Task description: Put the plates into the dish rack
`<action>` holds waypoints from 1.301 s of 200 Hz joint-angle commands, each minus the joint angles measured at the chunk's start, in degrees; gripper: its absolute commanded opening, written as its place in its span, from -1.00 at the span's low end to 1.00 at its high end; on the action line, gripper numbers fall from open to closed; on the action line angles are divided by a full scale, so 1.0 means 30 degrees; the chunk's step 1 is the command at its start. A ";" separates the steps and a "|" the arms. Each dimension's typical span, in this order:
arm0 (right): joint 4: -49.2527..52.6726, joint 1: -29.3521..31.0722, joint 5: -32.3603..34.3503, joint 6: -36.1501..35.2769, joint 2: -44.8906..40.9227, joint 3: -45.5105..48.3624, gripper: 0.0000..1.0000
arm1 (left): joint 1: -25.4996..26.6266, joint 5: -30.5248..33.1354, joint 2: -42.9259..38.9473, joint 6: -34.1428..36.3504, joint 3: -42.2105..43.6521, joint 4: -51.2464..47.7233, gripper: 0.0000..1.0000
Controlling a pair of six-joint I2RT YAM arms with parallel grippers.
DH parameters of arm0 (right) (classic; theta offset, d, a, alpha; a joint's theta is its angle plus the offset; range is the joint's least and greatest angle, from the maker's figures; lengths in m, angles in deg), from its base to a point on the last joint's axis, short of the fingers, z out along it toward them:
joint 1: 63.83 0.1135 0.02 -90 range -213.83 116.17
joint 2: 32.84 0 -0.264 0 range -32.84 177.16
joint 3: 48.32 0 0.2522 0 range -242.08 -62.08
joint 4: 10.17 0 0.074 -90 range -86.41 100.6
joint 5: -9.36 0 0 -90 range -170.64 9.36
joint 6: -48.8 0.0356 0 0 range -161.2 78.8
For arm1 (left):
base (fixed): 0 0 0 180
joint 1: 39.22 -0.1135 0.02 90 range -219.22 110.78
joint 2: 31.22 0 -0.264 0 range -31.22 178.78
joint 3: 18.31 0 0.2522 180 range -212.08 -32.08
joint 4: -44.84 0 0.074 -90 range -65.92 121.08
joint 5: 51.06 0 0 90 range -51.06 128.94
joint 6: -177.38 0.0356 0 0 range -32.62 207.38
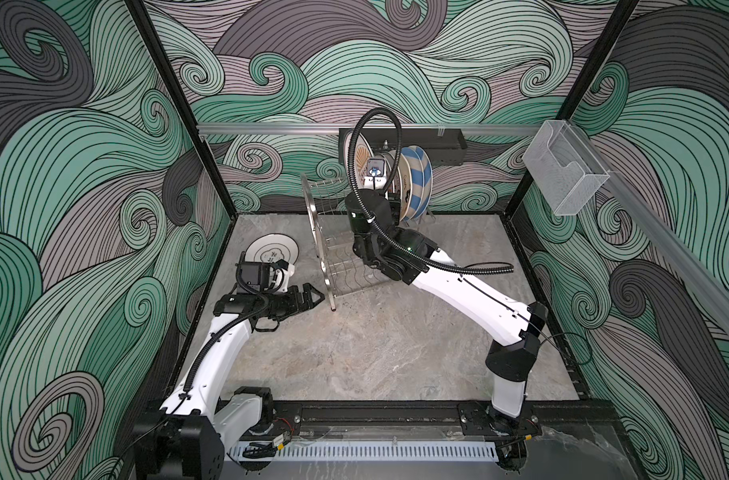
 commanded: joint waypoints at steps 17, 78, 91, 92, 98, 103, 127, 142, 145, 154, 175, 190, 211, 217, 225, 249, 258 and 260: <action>0.0211 -0.0196 0.0479 0.1125 0.0487 -0.0540 -1.00 | -0.0014 -0.0109 -0.0183 0.0371 -0.0121 -0.0313 0.97; 0.1329 -0.0492 0.0365 0.1899 0.1204 -0.0956 -1.00 | -0.0014 -0.0080 -0.0212 0.0386 -0.0119 -0.0331 0.97; 0.1529 -0.0546 0.0212 0.2121 0.1322 -0.1004 -1.00 | -0.0014 -0.0080 -0.0187 0.0415 -0.0143 -0.0346 0.97; 0.1534 -0.0568 0.0181 0.2140 0.1338 -0.1008 -1.00 | -0.0014 -0.0080 -0.0200 0.0415 -0.0143 -0.0332 0.97; 0.1638 -0.0560 0.0152 0.2221 0.1403 -0.1040 -1.00 | -0.0014 -0.0066 -0.0205 0.0413 -0.0140 -0.0339 0.97; 0.1732 -0.0561 0.0122 0.2322 0.1439 -0.1057 -1.00 | -0.0014 -0.0084 -0.0234 0.0415 -0.0134 -0.0338 0.97; 0.2319 -0.0644 0.0073 0.2736 0.1783 -0.1334 -1.00 | -0.0029 -0.0058 -0.0205 0.0414 -0.0142 -0.0364 0.97; 0.2658 -0.0707 0.0062 0.3126 0.1873 -0.1352 -1.00 | -0.0016 -0.0049 -0.0198 0.0415 -0.0133 -0.0372 0.97; 0.2734 -0.0707 0.0048 0.3188 0.1880 -0.1348 -1.00 | -0.0014 -0.0055 -0.0225 0.0396 -0.0142 -0.0375 0.97; 0.2763 -0.0734 0.0017 0.3298 0.1881 -0.1328 -1.00 | -0.0014 -0.0073 -0.0230 0.0413 -0.0137 -0.0375 0.97; 0.2979 -0.0766 -0.0029 0.3488 0.1880 -0.1218 -1.00 | -0.0014 -0.0080 -0.0212 0.0411 -0.0143 -0.0350 0.97; 0.3184 -0.0766 -0.0109 0.3691 0.1853 -0.1132 -1.00 | -0.0021 -0.0080 -0.0212 0.0403 -0.0142 -0.0340 0.97; 0.3439 -0.0740 -0.0359 0.3888 0.1750 -0.0991 -1.00 | -0.0014 -0.0066 -0.0201 0.0415 -0.0141 -0.0376 0.97; 0.3507 -0.0708 -0.0428 0.3888 0.1711 -0.0984 -1.00 | -0.0014 -0.0080 -0.0190 0.0411 -0.0130 -0.0376 0.97; 0.3560 -0.0682 -0.0536 0.3873 0.1662 -0.1013 -0.96 | -0.0014 -0.0080 -0.0211 0.0415 -0.0139 -0.0372 0.97; 0.3526 -0.0606 -0.0666 0.3542 0.1602 -0.1152 -0.80 | -0.0014 -0.0080 -0.0212 0.0413 -0.0152 -0.0372 0.97; 0.3553 -0.0540 -0.0713 0.3413 0.1617 -0.1238 -0.75 | -0.0015 -0.0072 -0.0209 0.0399 -0.0148 -0.0389 0.97; 0.3544 -0.0533 -0.0725 0.3381 0.1617 -0.1245 -0.74 | -0.0014 -0.0071 -0.0197 0.0389 -0.0159 -0.0394 0.97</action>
